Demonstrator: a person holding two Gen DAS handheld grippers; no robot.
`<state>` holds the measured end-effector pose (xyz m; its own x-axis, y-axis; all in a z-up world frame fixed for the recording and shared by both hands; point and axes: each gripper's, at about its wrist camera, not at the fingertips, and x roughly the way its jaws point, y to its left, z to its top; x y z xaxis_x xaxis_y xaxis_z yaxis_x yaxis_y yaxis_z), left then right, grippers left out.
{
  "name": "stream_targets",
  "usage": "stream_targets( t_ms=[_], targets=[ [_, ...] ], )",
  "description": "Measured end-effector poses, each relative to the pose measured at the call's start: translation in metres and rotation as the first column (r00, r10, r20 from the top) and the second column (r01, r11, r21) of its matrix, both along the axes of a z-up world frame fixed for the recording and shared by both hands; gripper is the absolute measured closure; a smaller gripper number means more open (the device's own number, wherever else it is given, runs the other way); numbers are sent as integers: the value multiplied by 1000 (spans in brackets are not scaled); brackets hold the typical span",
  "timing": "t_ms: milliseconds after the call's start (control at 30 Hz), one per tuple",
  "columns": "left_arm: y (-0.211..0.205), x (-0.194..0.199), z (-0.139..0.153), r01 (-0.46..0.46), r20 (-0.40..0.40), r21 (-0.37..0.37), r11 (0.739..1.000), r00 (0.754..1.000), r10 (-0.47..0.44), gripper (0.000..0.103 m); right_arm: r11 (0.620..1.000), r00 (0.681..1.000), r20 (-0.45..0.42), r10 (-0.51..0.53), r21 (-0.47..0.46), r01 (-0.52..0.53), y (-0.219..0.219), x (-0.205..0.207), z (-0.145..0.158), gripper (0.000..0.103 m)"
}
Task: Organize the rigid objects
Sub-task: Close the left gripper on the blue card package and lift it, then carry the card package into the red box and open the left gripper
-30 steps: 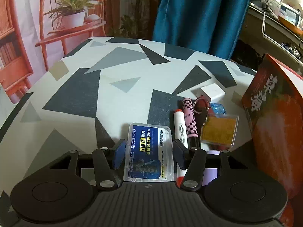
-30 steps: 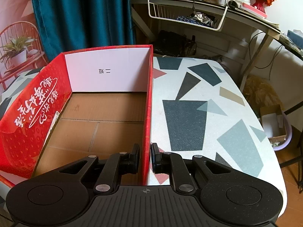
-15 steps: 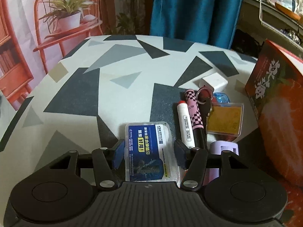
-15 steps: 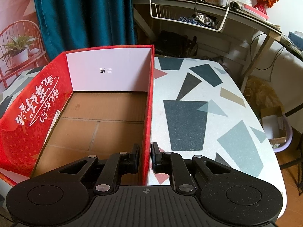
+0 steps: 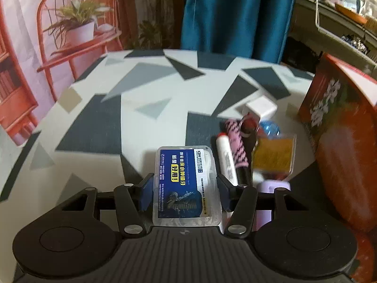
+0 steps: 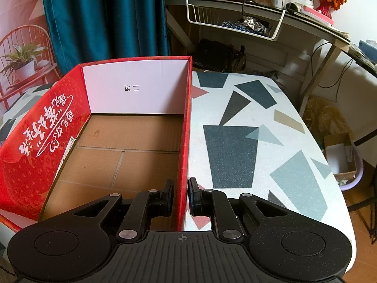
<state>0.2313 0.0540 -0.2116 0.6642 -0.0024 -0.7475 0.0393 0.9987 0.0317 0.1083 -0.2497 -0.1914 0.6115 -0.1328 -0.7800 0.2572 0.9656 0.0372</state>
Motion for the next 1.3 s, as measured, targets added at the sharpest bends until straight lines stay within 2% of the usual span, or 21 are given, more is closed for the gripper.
stream_targets(
  t_ms=[200,333,467,667,800,1067,1300],
  targets=[
    [-15,6,30,77,58,5,997,995,-77,45,1000,1000,0,0,0,0,0,0,0,90],
    [-41,10,58,175,114,-1,985,978,-174,45,1000,1000,0,3,-6,-3,0,0,0,91],
    [-75,16,82,280,173,-15,960,946,-273,45,1000,1000,-5,15,-19,-15,2,2,1,91],
    [-129,21,106,431,243,-6,902,876,-417,45,997,999,-8,52,-52,-52,5,2,0,92],
    [-164,29,102,499,238,31,866,838,-491,45,996,998,-6,64,-56,-64,5,1,0,92],
    [-206,55,67,557,172,86,826,809,-563,44,995,997,-7,79,-57,-80,4,2,0,91],
    [-206,68,56,555,150,113,824,810,-567,45,995,996,-7,86,-57,-86,5,2,-1,91]
  ],
)
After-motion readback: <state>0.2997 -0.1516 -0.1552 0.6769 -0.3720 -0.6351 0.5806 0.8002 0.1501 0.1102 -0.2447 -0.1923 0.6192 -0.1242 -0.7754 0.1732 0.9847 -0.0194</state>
